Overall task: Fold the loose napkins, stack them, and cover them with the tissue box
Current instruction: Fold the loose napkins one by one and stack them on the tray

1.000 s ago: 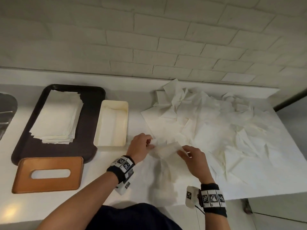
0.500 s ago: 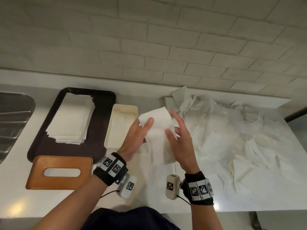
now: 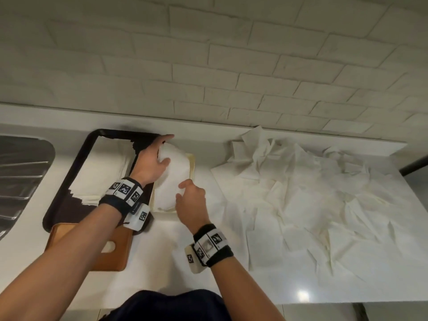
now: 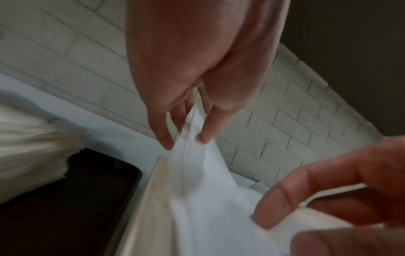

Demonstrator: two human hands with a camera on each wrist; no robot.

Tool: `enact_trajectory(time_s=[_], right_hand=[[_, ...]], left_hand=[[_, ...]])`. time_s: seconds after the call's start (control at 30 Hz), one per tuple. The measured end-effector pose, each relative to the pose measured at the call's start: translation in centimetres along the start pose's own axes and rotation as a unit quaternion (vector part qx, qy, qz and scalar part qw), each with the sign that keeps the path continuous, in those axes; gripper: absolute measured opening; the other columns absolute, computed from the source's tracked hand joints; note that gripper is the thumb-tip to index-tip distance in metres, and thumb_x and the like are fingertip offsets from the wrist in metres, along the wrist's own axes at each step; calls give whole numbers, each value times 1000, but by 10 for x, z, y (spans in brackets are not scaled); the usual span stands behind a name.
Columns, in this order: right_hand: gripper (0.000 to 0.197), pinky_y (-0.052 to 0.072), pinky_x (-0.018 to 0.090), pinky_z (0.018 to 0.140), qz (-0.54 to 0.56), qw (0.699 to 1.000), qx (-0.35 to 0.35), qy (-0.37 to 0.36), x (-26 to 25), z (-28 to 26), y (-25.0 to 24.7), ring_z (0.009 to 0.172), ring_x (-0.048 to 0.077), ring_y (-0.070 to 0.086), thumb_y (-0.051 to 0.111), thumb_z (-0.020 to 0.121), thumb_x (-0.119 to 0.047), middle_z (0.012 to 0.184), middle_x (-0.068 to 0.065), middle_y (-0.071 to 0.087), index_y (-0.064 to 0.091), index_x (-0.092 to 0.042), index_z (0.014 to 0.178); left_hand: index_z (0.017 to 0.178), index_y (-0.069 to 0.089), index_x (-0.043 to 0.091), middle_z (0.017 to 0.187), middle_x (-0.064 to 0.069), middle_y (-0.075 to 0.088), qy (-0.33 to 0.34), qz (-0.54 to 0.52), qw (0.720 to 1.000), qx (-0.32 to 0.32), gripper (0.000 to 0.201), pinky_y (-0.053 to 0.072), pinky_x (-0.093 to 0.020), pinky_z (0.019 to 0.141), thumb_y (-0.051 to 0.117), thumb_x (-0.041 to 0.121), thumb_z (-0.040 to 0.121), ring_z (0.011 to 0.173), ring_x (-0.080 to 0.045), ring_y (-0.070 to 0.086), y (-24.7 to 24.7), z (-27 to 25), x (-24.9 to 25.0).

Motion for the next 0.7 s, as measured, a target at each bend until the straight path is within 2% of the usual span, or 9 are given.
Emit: enact_trajectory(time_s=[0.03,0.1,0.2,0.27,0.37,0.43,0.5,0.63,0.7], right_hand=[[29,60,36,97,-32,999,-26,10,-4,5,6,108,31,70,61,105,-4,127,17,64,58,-6,134],[33,58,41,102,-100,992,-73,18,-10,10,17,116,38,67,62,102,2,133,22,58,53,1,134],[33,53,38,105,-179,977,-116,5,-16,14,23,126,36,61,59,102,5,137,24,55,52,6,134],[34,52,37,105,-210,969,-129,-9,-19,14,21,128,36,61,57,104,1,138,24,55,50,7,137],[38,55,39,100,-191,977,-91,-31,-22,5,5,119,35,65,57,106,-5,133,22,60,49,0,143],[34,59,43,97,-156,987,-15,-34,-10,0,-18,111,31,68,58,106,-15,125,15,67,55,-12,140],[22,60,41,91,-146,988,42,-15,16,-1,-44,105,28,71,58,106,-24,117,8,73,61,-20,128],[31,56,45,98,-158,983,78,49,98,-5,-84,117,30,64,63,104,-32,132,5,65,58,-26,134],[43,52,49,103,-181,981,27,70,142,-6,-86,123,34,58,70,100,-35,141,3,58,56,-32,141]], left_hand=[[152,52,36,147,-3,60,14,22,1000,0,71,47,-39,115,72,2,93,131,-23,59,1,3,-1],[146,60,25,147,-8,59,48,69,996,18,60,41,-38,119,74,3,92,140,-26,52,2,4,0],[130,70,20,135,-7,65,56,105,993,20,38,43,-29,103,71,5,96,128,-25,60,7,2,2],[124,72,22,129,-3,70,60,150,986,-38,29,49,-33,101,69,7,99,122,-24,64,14,-1,3],[136,63,31,138,-2,65,69,325,925,-184,39,42,-53,116,73,26,98,132,-26,56,30,-13,-2],[145,54,37,141,1,61,68,421,867,-257,56,21,-69,124,76,38,94,139,-25,51,45,-23,-13],[151,50,39,145,2,57,64,464,833,-295,65,6,-80,121,77,43,92,142,-26,48,55,-32,-22],[144,58,38,144,6,58,58,430,864,-256,50,2,-79,121,73,41,96,143,-21,48,51,-31,-14],[135,65,34,141,6,62,90,387,900,-180,36,17,-67,126,68,34,99,139,-20,51,48,-33,-1]])
Point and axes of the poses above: each hand's wrist, its own z-axis towards the middle knuckle, its own y-axis out of the palm, x = y × z, the point moved 2 cm from there along z, towards the middle knuckle
